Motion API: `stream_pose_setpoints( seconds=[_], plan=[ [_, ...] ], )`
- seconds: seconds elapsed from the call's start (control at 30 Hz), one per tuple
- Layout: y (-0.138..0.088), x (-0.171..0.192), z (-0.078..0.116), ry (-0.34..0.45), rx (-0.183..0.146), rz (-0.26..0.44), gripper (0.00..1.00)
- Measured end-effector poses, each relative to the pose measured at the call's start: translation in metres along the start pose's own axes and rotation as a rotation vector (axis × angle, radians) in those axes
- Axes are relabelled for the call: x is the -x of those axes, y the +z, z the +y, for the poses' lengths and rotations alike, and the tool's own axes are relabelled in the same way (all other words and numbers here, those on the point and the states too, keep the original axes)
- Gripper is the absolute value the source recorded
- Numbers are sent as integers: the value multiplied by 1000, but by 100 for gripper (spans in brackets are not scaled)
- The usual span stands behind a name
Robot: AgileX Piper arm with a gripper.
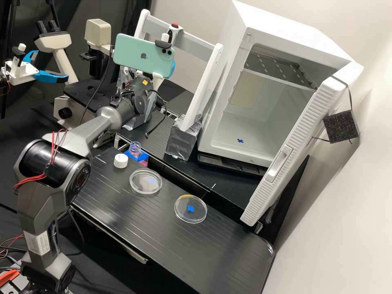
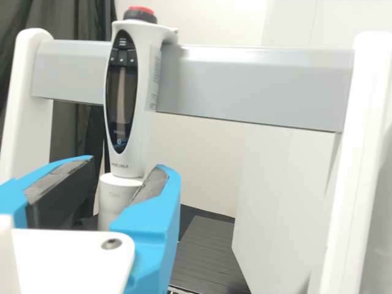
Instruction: Use the pipette
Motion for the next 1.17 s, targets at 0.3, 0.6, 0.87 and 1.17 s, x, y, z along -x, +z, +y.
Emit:
stream_pose_setpoints(
  seconds=[0.3, 0.6, 0.87, 1.17],
  plan=[
    [6, 13, -7, -8, -4, 24, 100],
    [13, 85, -17, 87, -72, 102, 100],
    [24, 161, -31, 343, -48, 228, 100],
    [67, 197, -53, 439, -106, 283, 100]
  ],
)
